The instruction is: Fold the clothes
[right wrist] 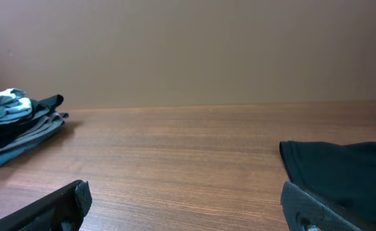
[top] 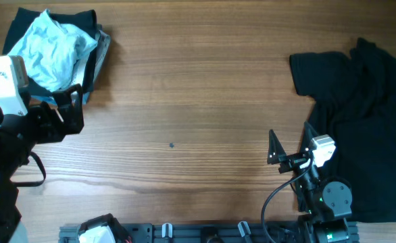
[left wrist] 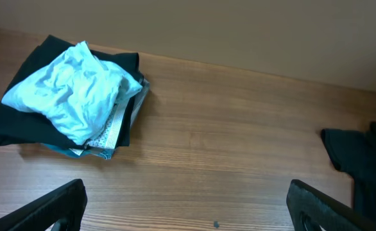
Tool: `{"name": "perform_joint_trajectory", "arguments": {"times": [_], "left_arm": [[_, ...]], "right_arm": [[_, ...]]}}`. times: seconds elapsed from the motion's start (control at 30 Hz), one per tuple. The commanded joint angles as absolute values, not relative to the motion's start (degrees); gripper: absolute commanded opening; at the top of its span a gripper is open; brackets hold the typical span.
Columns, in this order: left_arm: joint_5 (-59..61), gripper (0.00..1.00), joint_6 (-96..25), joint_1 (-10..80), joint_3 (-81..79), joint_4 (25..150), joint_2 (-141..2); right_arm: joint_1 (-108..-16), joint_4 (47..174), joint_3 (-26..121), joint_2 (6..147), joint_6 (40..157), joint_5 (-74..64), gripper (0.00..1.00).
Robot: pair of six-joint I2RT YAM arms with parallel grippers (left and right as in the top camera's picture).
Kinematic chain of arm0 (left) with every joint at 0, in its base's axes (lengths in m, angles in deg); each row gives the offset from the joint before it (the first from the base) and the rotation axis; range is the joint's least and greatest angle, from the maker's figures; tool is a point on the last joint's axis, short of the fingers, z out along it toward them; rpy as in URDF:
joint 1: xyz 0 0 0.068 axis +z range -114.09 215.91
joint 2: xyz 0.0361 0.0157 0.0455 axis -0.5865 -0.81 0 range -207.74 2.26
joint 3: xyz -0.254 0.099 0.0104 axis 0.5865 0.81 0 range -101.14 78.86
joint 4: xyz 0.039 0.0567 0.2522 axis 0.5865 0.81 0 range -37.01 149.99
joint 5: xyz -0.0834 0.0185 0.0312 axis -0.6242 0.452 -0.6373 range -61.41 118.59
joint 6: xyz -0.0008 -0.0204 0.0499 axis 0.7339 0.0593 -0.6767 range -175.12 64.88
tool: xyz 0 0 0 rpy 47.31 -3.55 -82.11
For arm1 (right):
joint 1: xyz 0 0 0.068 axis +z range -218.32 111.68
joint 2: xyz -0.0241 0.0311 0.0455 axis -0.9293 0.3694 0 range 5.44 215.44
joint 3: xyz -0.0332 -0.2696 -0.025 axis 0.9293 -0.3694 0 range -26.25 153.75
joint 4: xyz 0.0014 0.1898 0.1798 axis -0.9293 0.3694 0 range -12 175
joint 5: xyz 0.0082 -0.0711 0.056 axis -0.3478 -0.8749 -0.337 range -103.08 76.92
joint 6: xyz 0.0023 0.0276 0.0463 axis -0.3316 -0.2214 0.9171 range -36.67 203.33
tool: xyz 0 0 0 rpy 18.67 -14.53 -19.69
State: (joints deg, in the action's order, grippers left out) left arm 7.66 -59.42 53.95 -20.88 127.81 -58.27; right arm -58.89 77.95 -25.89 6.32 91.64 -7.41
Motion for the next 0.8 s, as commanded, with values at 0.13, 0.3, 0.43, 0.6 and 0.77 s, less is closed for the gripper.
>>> {"name": "perform_joint_trajectory", "arguments": {"times": [0.13, 0.3, 0.43, 0.6, 0.77], "left_arm": [[10.87, 1.0, -62.22, 46.72, -20.01, 120.19, -56.59], [11.75, 1.0, -62.17, 40.42, -1.17, 91.77, -48.48], [16.34, 1.0, -57.67, 39.48, 18.46, 79.05, -38.49], [17.14, 1.0, -57.21, 39.5, 40.04, 70.18, -21.88], [20.42, 1.0, -57.21, 39.48, 57.26, 62.09, -4.57]], "right_arm": [[-58.91, 77.62, -25.96, 5.65, 92.47, -8.22, 1.0], [-58.91, 77.62, -25.96, 5.65, 92.47, -8.22, 1.0], [-58.91, 77.62, -25.96, 5.65, 92.47, -8.22, 1.0], [-58.91, 77.62, -25.96, 5.65, 92.47, -8.22, 1.0], [-58.91, 77.62, -25.96, 5.65, 92.47, -8.22, 1.0]]}}
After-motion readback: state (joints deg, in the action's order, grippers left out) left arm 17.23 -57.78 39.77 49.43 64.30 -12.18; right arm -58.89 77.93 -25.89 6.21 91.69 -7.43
